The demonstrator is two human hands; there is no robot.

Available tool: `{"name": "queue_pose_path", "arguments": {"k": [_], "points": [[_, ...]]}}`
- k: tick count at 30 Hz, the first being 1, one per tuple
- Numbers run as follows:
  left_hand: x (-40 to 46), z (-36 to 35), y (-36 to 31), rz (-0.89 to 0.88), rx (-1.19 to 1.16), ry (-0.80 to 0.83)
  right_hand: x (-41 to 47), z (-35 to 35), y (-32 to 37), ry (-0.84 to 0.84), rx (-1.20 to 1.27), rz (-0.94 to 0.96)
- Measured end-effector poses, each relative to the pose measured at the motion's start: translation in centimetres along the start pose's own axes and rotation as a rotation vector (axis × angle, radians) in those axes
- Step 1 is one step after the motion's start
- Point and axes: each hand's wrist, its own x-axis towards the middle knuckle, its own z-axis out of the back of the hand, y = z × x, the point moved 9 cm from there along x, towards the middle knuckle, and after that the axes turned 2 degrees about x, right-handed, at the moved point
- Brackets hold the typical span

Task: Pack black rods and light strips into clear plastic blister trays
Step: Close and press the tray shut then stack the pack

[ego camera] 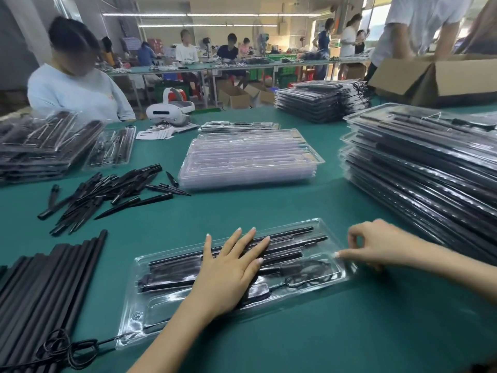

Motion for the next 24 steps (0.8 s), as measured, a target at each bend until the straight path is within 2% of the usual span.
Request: {"name": "queue_pose_path", "arguments": {"k": [1, 2, 3, 4, 5, 7, 8, 10, 15, 17, 18, 21, 24], "points": [[0.0, -0.1, 0.0, -0.003, 0.002, 0.009, 0.2, 2.0, 0.5, -0.161, -0.15, 0.03], [0.0, -0.1, 0.1, -0.005, 0.002, 0.018, 0.2, 3.7, 1.3, -0.291, -0.128, 0.081], [0.1, -0.2, 0.1, -0.005, -0.001, 0.022, 0.4, 4.4, 1.9, -0.342, -0.01, 0.136], [0.1, -0.2, 0.1, -0.004, -0.003, 0.021, 0.9, 4.3, 2.4, -0.298, 0.111, 0.167], [0.1, -0.1, 0.1, -0.003, -0.003, 0.019, 1.4, 3.2, 2.7, -0.165, 0.19, 0.158], [0.1, -0.2, 0.0, -0.007, 0.008, 0.021, 1.8, -0.3, 2.0, 0.157, 0.319, -0.001], [0.0, -0.2, 0.0, -0.008, 0.011, 0.018, 1.6, -1.5, 1.3, 0.26, 0.374, -0.083], [0.0, -0.2, 0.0, -0.009, 0.008, 0.006, 1.6, -2.1, 0.2, 0.307, 0.39, -0.151], [0.0, -0.2, -0.1, -0.02, 0.011, -0.005, 2.3, -2.6, -1.2, 0.342, 0.301, -0.165], [0.0, -0.3, -0.2, -0.025, 0.001, -0.007, 2.4, -2.4, -0.8, 0.386, 0.196, -0.14], [0.0, -0.3, -0.3, -0.027, -0.003, -0.005, 2.6, -1.7, -0.3, 0.38, 0.069, -0.109], [0.0, -0.3, -0.2, -0.024, -0.017, -0.006, 3.8, 0.4, 3.1, 0.266, -0.44, 0.086], [-0.1, -0.1, -0.1, -0.016, -0.019, -0.013, 4.1, 0.3, 7.4, 0.21, -0.749, 0.319]]}}
